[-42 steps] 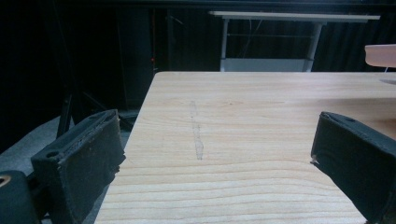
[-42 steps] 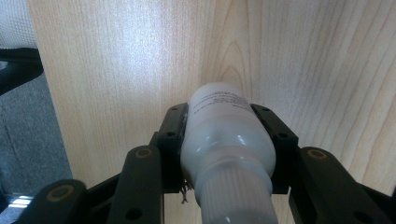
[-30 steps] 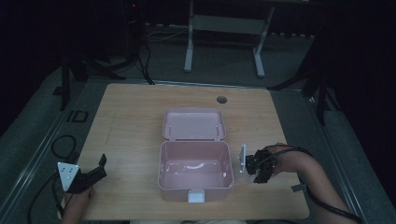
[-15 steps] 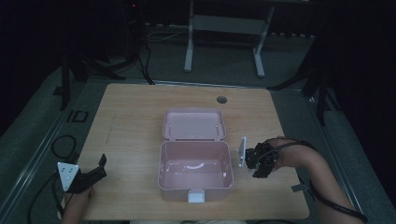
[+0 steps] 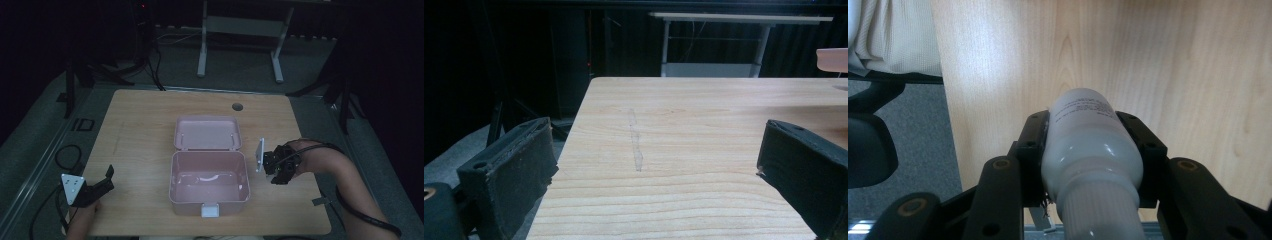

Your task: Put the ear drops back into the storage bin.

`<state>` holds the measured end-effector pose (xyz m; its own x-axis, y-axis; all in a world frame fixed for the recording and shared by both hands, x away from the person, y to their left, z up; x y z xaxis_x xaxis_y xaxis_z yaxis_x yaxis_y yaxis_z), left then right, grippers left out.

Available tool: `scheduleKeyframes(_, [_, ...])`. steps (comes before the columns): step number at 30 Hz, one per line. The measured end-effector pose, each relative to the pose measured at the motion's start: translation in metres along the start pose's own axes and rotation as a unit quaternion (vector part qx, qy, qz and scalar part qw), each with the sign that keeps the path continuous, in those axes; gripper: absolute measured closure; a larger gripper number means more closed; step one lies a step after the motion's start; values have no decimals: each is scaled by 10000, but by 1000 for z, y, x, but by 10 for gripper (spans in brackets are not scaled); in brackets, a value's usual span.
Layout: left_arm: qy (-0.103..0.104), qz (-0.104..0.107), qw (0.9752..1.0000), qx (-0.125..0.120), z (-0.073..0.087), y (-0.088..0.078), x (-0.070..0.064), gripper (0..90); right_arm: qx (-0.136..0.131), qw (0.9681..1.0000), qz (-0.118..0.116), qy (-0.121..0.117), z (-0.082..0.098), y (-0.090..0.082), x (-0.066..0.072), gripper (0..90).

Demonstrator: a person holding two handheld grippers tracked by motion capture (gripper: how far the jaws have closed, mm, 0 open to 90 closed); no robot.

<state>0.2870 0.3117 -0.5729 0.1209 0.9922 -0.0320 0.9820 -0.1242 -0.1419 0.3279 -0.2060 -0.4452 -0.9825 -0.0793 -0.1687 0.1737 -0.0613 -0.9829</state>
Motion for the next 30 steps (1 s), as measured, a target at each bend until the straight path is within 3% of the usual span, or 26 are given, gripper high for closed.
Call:
scheduleKeyframes(4, [1, -1, 10000, 1, 0, 0, 0, 24, -27, 9999, 99, 18, -2, -9, -3, 592])
scheduleKeyframes(11, [5, -2, 10000, 0, 0, 0, 0, 24, -42, 10000, 66, -44, -12, -11, -2, 592])
scheduleKeyframes(22, [9, 5, 10000, 8, 0, 0, 0, 24, -162, 9997, 33, -167, -35, -18, -4, 593])
scheduleKeyframes(30, [3, 3, 10000, 9, 0, 0, 0, 24, -253, 9989, 35, -393, -58, -23, -4, 592])
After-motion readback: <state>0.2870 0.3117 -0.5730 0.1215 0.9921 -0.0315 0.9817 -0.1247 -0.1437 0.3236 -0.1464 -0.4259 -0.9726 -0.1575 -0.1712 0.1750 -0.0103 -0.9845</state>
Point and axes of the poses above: each handheld gripper's, and its own axes: y roughly forward along the jaws, z roughly out of its underside, x roughly to its left, the point moved 6 cm from there along y, roughly forward along the jaws, and after that the axes turned 6 degrees about z, right-handed, at the moved point
